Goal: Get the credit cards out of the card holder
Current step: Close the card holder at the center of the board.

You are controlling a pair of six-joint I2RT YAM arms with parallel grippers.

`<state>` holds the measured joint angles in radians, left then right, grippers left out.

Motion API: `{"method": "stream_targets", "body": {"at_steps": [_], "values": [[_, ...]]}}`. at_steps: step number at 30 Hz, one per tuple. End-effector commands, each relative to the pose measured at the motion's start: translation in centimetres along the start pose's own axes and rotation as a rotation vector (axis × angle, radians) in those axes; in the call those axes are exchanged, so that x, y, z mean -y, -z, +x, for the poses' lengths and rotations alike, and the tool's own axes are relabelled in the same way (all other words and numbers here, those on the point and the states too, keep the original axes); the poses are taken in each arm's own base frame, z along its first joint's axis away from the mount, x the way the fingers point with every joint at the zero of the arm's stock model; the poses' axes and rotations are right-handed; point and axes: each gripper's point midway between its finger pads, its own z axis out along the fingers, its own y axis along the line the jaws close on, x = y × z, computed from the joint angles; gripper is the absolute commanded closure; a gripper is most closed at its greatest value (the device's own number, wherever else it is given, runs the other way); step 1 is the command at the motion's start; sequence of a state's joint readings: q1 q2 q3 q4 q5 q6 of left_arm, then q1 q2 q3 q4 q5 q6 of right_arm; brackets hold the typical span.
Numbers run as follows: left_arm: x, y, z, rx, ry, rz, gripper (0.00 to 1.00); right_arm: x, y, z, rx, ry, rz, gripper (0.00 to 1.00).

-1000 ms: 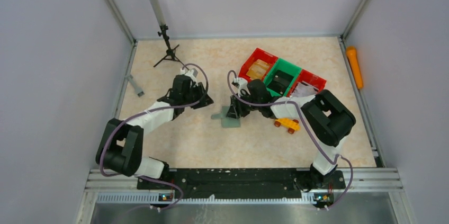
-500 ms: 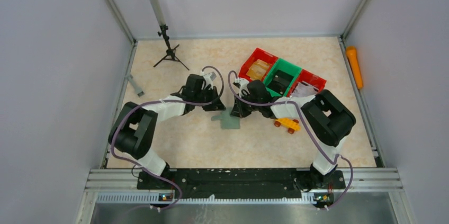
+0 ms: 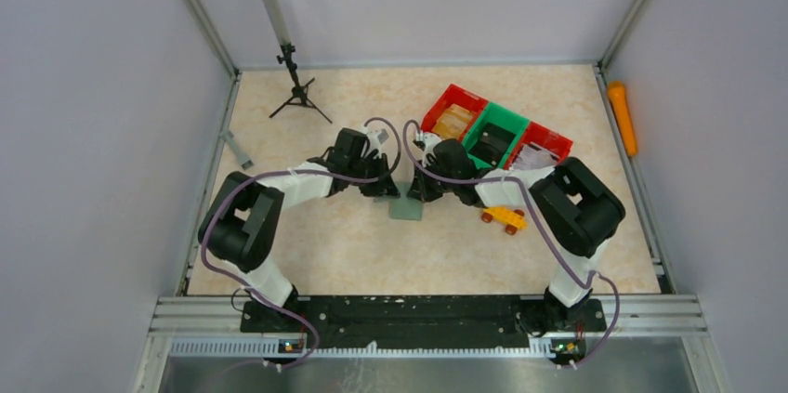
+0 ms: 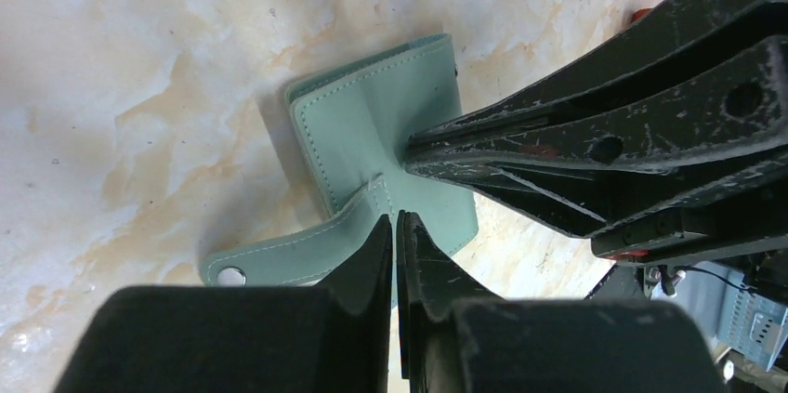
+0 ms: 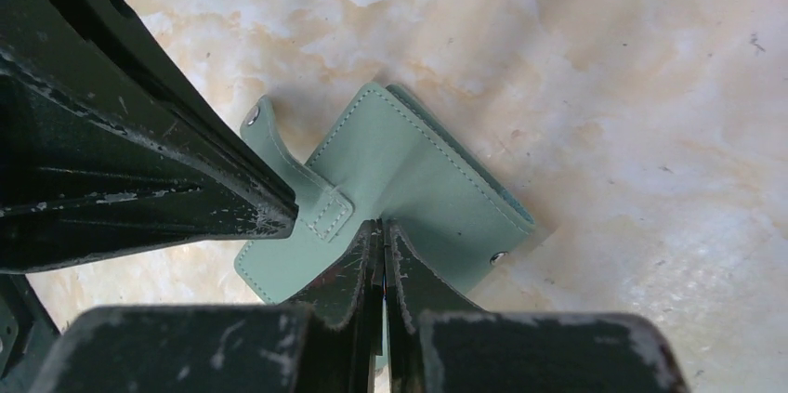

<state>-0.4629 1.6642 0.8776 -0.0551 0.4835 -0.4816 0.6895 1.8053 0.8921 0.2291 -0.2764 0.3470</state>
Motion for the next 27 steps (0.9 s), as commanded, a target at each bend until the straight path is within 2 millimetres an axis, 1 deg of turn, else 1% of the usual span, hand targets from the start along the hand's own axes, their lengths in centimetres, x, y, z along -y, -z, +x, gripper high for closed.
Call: {"method": "stream_targets", "body": {"at_steps": [1, 7, 12, 17, 20, 24, 27], "values": [[0.4, -0.6, -0.7, -0.014, -0.014, 0.022, 0.92, 2.5, 0.8, 0.2, -0.002, -0.014, 0.119, 1.0], [-0.9, -1.3, -0.1, -0.06, 0.018, -0.035, 0.93, 1.8, 1.9, -0.9, 0.064, -0.004, 0.099, 1.0], [-1.8, -1.8, 0.3, -0.09, 0.039, -0.073, 0.93, 1.1, 3.4, -2.5, 0.159, 0.014, 0.08, 1.0], [-2.1, -2.0, 0.5, -0.102, 0.047, -0.081, 0.94, -0.5, 5.2, -3.6, 0.241, 0.043, 0.017, 1.0], [-2.2, -2.1, 0.4, -0.101, 0.046, -0.087, 0.94, -1.3, 5.9, -3.6, 0.251, 0.065, -0.02, 1.0], [-1.9, -1.9, 0.2, -0.093, 0.036, -0.079, 0.94, -2.1, 7.0, -3.1, 0.278, 0.078, -0.067, 1.0], [-1.5, -1.7, 0.0, -0.077, 0.026, -0.06, 0.94, -3.2, 6.5, -1.9, 0.228, 0.081, -0.146, 1.0]]}}
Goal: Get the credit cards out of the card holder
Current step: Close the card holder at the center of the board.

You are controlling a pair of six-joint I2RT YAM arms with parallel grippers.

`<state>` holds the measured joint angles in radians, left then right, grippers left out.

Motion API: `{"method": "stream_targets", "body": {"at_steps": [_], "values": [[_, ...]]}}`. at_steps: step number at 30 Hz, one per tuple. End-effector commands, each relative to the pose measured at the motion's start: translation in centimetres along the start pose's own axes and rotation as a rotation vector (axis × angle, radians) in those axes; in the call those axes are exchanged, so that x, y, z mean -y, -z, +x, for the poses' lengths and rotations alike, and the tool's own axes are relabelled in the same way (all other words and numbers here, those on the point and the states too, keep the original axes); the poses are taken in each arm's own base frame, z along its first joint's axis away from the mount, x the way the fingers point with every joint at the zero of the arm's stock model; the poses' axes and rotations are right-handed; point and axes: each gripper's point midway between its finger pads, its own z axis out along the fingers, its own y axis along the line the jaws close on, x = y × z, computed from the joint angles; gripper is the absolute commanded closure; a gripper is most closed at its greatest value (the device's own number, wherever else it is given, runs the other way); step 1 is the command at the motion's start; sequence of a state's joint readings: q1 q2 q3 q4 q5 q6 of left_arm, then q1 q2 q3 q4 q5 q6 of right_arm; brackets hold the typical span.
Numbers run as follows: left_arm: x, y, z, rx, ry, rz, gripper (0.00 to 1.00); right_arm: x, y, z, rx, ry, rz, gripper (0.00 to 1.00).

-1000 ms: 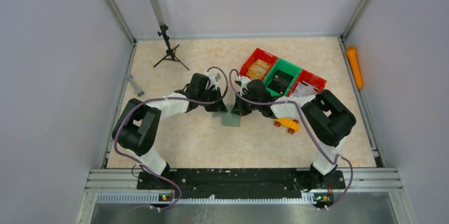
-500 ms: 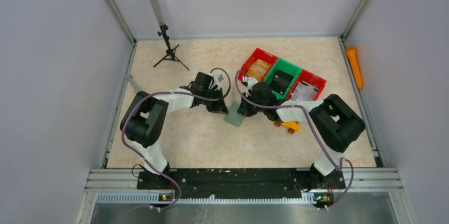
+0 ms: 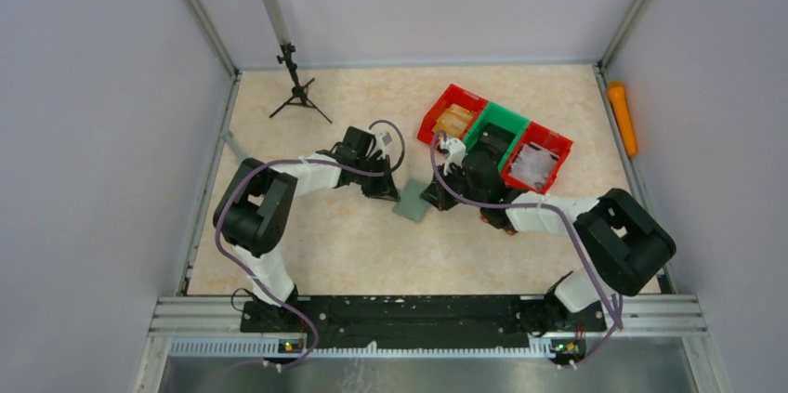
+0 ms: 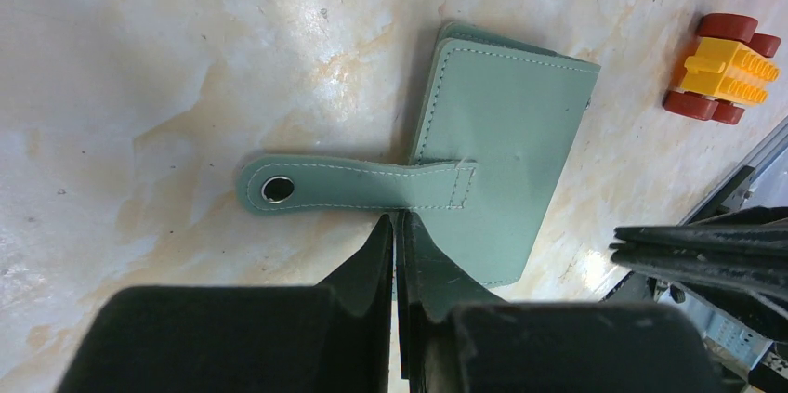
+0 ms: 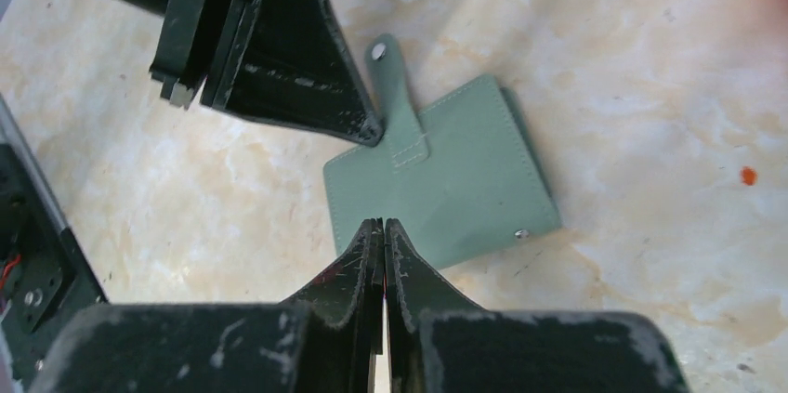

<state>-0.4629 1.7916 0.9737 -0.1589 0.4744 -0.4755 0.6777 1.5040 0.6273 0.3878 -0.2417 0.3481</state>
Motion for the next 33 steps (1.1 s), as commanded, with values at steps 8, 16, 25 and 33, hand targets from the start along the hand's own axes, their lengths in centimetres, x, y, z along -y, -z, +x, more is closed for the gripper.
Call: {"method": "stream_targets", "body": {"at_steps": [8, 16, 25, 33], "values": [[0.2, 0.3, -0.8, 0.027, -0.026, 0.001, 0.94, 0.4, -2.5, 3.8, -0.186, -0.015, -0.017, 1.0], [0.4, 0.4, -0.8, 0.03, -0.028, 0.004, 0.94, 0.6, -2.3, 2.9, -0.158, 0.009, 0.003, 1.0], [0.4, 0.5, -0.9, 0.033, -0.028, 0.002, 0.94, 0.0, -1.5, -2.4, -0.06, 0.017, 0.029, 1.0], [0.5, 0.6, -0.9, 0.039, -0.032, 0.008, 0.94, 3.0, -2.0, -1.8, -0.075, -0.012, 0.16, 1.0]]}}
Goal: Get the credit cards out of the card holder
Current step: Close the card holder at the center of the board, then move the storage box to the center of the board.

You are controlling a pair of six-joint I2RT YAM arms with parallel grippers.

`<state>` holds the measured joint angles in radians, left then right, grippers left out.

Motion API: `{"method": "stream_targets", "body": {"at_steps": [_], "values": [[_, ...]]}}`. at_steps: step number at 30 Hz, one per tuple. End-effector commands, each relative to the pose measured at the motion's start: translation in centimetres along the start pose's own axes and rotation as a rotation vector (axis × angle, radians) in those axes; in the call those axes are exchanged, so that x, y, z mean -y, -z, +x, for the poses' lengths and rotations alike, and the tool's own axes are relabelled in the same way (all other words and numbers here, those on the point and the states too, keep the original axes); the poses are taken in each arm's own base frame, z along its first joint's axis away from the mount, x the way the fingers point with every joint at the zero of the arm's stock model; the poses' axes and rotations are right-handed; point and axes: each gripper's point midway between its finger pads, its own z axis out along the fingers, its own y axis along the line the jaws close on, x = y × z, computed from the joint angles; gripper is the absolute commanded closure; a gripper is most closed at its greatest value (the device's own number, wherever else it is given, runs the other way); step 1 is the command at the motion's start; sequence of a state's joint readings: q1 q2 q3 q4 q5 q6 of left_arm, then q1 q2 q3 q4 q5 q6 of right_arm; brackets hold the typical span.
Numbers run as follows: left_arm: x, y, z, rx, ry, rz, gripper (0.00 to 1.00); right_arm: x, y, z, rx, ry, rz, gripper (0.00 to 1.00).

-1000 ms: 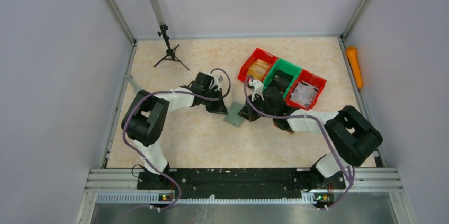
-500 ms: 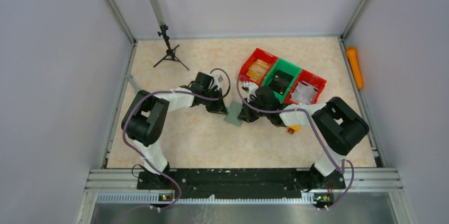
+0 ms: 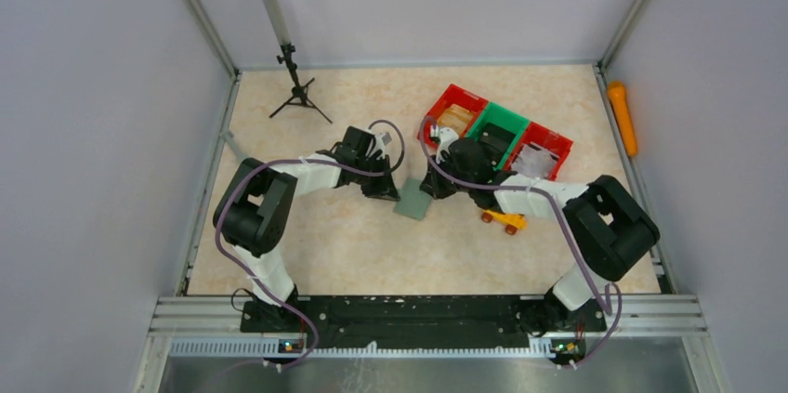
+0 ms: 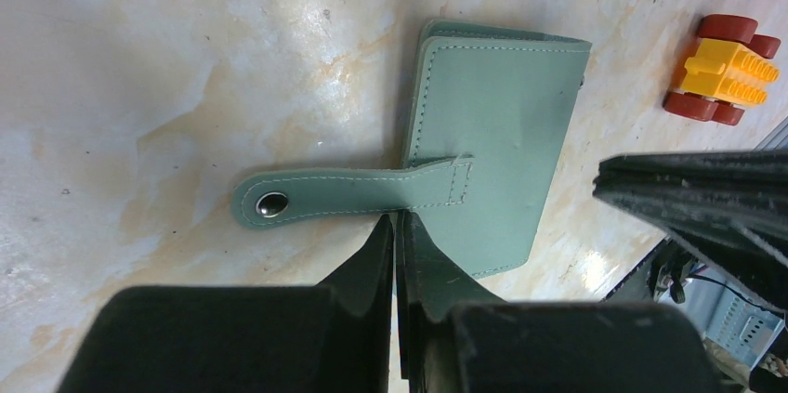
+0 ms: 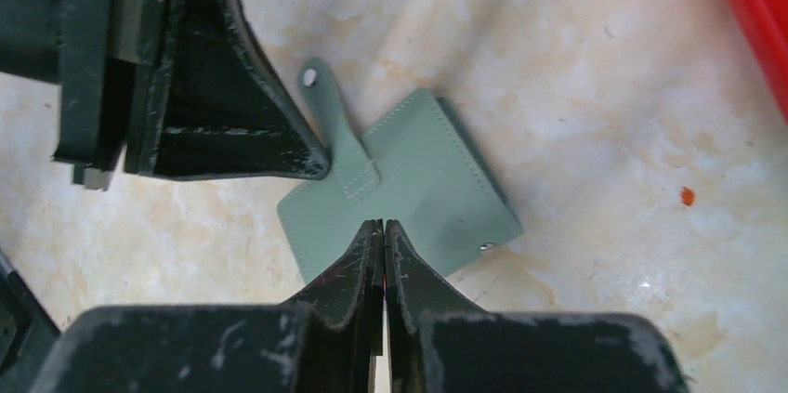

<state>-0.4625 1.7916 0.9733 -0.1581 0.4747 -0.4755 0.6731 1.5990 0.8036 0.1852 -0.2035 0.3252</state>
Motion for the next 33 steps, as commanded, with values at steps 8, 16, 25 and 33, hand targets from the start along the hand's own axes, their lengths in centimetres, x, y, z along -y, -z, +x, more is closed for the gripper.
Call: {"method": "stream_targets", "body": {"at_steps": [8, 16, 25, 33], "values": [[0.7, 0.8, -1.0, 0.048, -0.038, 0.013, 0.94, 4.1, -1.3, 0.8, -0.036, -0.03, 0.177, 1.0], [1.4, 1.7, -1.6, 0.092, -0.06, 0.03, 0.94, 3.2, 3.1, -5.0, 0.103, -0.007, 0.226, 1.0], [3.4, 5.4, -3.0, 0.271, -0.134, 0.071, 0.77, 9.9, 12.9, -7.1, 0.223, -0.136, 0.607, 0.64], [4.0, 10.2, -4.5, 0.52, -0.182, 0.033, 0.37, 16.3, 17.7, -6.8, 0.3, -0.35, 0.818, 0.14]]}}
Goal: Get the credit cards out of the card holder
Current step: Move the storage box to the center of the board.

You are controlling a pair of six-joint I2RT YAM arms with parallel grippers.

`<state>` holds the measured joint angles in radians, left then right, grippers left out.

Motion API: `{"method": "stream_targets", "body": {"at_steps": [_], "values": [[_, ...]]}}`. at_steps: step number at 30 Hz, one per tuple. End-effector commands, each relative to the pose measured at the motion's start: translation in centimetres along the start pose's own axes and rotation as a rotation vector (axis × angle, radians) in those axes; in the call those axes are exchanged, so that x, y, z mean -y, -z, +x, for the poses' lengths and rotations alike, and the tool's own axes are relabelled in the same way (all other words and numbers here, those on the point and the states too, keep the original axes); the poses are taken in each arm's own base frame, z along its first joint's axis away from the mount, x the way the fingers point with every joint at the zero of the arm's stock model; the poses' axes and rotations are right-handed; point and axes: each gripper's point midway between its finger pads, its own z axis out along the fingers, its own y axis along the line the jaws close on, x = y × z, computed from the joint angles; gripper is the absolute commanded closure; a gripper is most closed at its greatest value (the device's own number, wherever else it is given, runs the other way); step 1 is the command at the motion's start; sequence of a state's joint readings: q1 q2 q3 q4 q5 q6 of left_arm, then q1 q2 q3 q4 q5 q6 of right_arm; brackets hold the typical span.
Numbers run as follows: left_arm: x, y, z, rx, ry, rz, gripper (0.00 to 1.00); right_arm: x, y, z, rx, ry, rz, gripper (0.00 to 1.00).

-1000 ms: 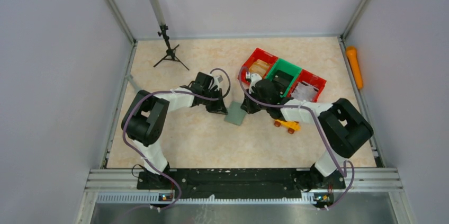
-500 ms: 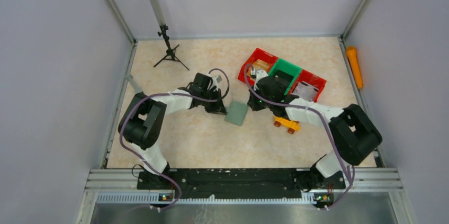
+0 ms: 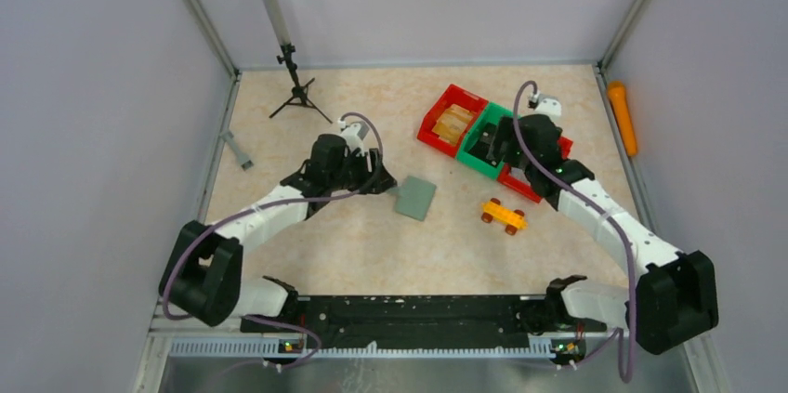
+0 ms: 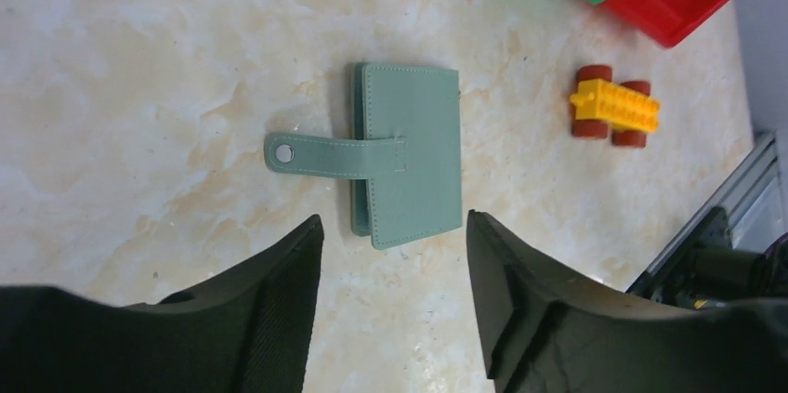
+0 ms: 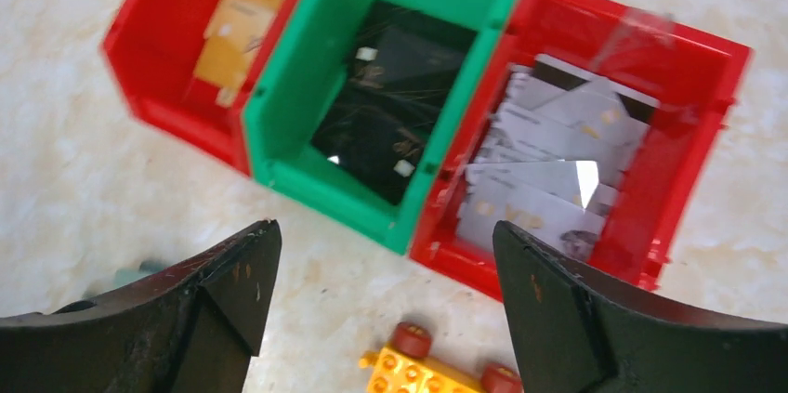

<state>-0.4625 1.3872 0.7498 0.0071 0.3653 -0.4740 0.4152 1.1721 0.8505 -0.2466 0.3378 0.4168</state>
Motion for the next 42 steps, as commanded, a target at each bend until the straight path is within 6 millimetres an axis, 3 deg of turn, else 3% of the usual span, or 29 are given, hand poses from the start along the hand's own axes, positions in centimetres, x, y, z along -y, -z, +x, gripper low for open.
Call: {"method": "stream_targets", "body": {"at_steps": [1, 7, 12, 19, 26, 30, 32, 35, 38, 42], "values": [[0.4, 2.4, -3.6, 0.218, -0.051, -0.031, 0.31, 3.9, -1.1, 0.1, -0.029, -0.113, 0.162, 0.13], [-0.5, 4.9, -4.5, 0.347, -0.056, -0.095, 0.02, 4.7, -4.2, 0.1, -0.071, -0.178, 0.298, 0.11], [-1.2, 6.7, -5.3, 0.438, -0.051, -0.151, 0.01, 4.5, -7.0, 0.5, -0.095, -0.181, 0.348, 0.12], [-1.1, 7.4, -5.6, 0.476, -0.056, -0.15, 0.01, 1.6, -10.3, 0.7, -0.142, -0.201, 0.249, 0.16], [-1.1, 7.4, -5.7, 0.475, -0.063, -0.153, 0.01, -4.7, -12.2, -0.9, -0.152, -0.198, -0.055, 0.25], [-1.2, 7.5, -5.6, 0.475, -0.069, -0.154, 0.01, -8.4, -11.9, -2.2, -0.157, -0.13, -0.261, 0.25], [-1.7, 7.7, -5.9, 0.494, -0.069, -0.182, 0.01, -9.2, -11.1, -3.2, -0.12, -0.094, -0.318, 0.24], [-1.9, 7.8, -6.0, 0.51, -0.078, -0.194, 0.01, -9.0, -8.9, -5.1, -0.024, -0.062, -0.353, 0.2], [-2.5, 8.1, -6.3, 0.536, -0.093, -0.224, 0.01, -8.0, -6.6, -5.6, 0.046, -0.049, -0.36, 0.19], [-4.1, 9.1, -6.4, 0.608, -0.09, -0.298, 0.01, -5.0, -4.3, -6.2, 0.14, -0.053, -0.27, 0.19]]}}
